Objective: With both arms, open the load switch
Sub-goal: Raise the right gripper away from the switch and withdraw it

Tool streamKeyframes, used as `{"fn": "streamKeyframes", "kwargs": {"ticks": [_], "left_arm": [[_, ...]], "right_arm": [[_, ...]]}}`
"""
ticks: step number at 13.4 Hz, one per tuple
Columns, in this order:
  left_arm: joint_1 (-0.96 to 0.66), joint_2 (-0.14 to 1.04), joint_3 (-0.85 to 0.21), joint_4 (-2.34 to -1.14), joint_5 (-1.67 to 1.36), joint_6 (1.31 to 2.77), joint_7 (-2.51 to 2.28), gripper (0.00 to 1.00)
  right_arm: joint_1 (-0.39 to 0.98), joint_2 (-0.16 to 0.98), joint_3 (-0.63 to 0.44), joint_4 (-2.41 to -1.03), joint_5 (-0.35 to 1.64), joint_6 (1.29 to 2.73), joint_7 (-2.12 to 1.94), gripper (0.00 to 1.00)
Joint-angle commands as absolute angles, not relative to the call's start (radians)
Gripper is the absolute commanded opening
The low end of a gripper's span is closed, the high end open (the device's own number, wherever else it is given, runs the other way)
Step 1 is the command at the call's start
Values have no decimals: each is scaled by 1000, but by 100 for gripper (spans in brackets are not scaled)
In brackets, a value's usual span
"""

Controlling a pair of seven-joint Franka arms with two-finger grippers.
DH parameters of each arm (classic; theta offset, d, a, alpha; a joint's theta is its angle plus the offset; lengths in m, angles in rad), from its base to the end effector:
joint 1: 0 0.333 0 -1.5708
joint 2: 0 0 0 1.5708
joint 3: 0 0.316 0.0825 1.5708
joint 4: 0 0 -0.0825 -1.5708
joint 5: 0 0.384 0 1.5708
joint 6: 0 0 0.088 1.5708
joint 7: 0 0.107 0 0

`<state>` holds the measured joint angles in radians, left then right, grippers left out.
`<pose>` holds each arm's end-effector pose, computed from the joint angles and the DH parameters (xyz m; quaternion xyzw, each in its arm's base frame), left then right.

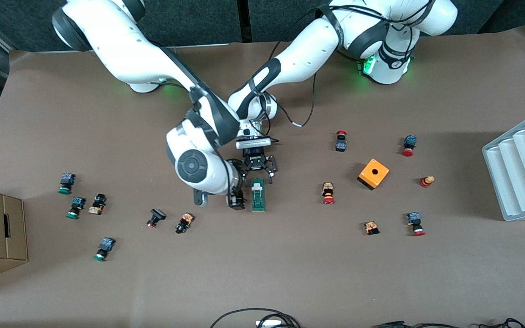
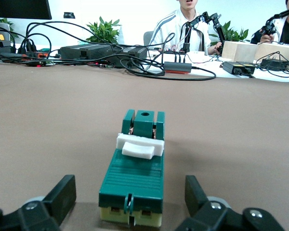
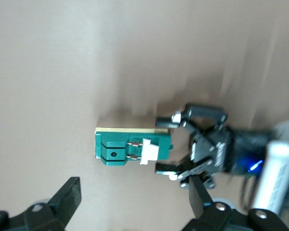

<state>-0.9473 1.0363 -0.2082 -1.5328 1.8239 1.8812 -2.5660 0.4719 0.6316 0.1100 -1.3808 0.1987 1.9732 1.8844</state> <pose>0.3526 -0.5735 0.0550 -0.7985 -0.0730 -0.5972 0.0191 0.6032 0.3930 0.3434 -0.7576 0.6407 0.1220 0.0237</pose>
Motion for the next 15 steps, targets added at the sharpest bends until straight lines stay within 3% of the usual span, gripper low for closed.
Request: {"fn": "streamKeyframes", "kwargs": {"ticks": [1, 5, 10, 15], "left_arm": [[-943, 1025, -213, -1529, 1829, 1882, -2556, 100], [-943, 1009, -218, -1528, 1792, 1884, -2470, 100], [-942, 937, -221, -1511, 1620, 1897, -2171, 100], [-927, 851, -219, -1464, 1355, 1973, -1754, 100]], "right_arm": [[396, 494, 115, -1454, 176, 1869, 1615, 100], [231, 306, 127, -1555, 179, 1737, 1107, 100], [51, 180, 121, -1559, 175, 1628, 535, 100], [40, 81, -104, -1569, 129, 1586, -28, 100]]}}
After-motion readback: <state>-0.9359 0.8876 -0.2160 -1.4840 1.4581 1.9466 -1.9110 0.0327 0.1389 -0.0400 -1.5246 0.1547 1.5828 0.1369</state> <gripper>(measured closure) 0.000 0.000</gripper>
